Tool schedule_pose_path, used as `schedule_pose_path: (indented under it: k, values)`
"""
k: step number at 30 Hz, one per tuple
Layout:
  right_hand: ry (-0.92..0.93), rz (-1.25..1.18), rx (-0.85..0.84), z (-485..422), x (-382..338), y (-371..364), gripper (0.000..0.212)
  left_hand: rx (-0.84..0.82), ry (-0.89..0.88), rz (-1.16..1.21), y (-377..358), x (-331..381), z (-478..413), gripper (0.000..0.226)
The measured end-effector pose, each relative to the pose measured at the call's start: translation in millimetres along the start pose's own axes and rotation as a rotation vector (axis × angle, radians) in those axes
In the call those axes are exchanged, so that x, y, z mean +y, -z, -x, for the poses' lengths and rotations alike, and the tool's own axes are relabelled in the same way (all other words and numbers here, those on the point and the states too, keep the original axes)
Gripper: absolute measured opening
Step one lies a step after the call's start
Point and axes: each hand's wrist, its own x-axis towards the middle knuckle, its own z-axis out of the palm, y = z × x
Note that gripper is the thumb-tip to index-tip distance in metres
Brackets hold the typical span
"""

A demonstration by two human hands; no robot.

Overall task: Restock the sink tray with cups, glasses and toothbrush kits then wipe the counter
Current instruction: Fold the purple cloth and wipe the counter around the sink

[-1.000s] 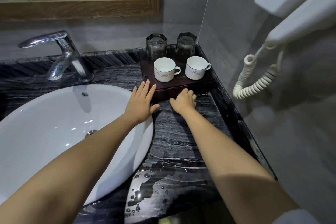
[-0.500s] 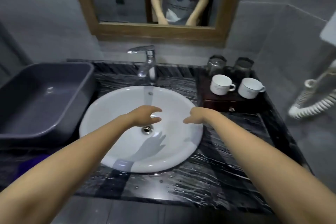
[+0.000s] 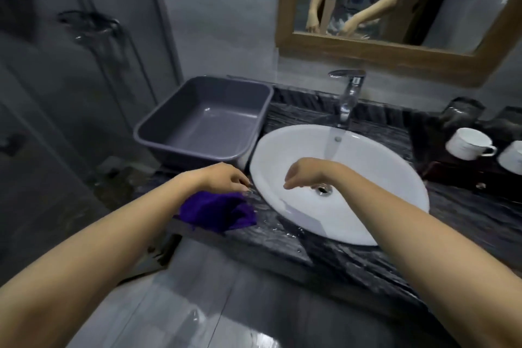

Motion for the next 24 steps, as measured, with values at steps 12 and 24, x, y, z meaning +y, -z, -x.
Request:
schedule_pose_path:
  k: [12, 24]
  values:
    - [0.129, 0.049, 0.227, -55, -77, -118, 0.046, 0.188, 0.182, 0.034, -75, -99, 25, 0.059]
    - [0.148, -0.083, 0.413, -73, -89, -146, 0.036, 0.326, 0.208, -0.04, -85, -92, 11, 0.073]
